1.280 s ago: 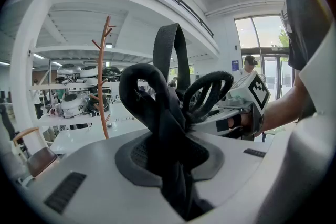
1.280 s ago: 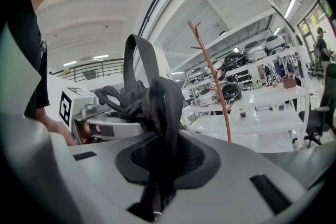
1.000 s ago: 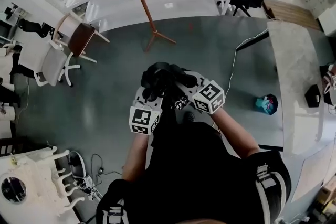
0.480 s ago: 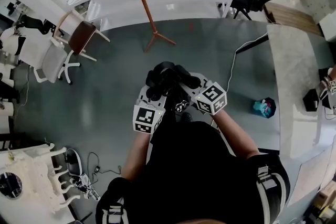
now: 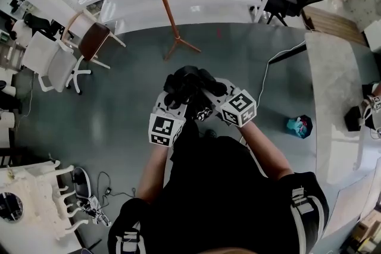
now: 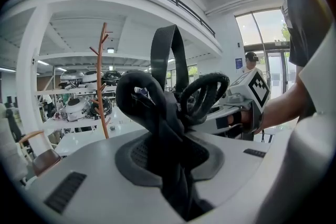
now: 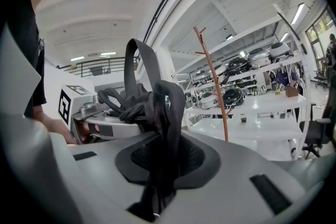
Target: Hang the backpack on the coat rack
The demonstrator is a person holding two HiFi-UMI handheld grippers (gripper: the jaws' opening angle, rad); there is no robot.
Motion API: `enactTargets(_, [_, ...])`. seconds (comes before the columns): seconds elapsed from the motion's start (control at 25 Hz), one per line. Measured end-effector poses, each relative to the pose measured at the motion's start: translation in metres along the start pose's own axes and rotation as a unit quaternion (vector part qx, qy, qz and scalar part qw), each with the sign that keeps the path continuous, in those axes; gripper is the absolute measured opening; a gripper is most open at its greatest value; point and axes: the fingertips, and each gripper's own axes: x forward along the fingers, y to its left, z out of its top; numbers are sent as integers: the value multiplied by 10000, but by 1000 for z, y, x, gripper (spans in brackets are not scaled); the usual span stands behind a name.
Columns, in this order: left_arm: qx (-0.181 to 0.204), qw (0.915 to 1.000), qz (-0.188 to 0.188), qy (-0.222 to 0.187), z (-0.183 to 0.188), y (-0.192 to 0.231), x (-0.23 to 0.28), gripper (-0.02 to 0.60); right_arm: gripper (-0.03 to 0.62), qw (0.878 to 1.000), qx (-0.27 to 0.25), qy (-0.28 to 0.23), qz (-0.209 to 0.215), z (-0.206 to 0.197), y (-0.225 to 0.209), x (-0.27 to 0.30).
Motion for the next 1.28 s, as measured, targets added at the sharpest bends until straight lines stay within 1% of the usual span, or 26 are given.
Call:
enactTargets(0.32, [8, 10000, 3, 32, -3, 21, 12, 92, 78, 10000, -7, -42, -1, 5, -12, 18])
enactTargets(0.56, [68, 9999, -114, 40, -2, 34, 18, 92, 78, 10000, 7, -50, -79, 8, -17, 30])
enactTargets(0.76, [41, 9998, -165, 60, -5, 48, 21, 92, 78, 9999, -132, 32, -86, 9, -19, 43])
enactTargets(1.12, [33, 9997, -221, 77, -10, 98, 33, 92, 78, 9998, -141, 70, -103, 18, -31, 91])
enactTargets(1.28, [62, 9996, -247, 92, -9, 128, 39, 92, 78, 9997, -177, 88, -123, 27, -39, 119])
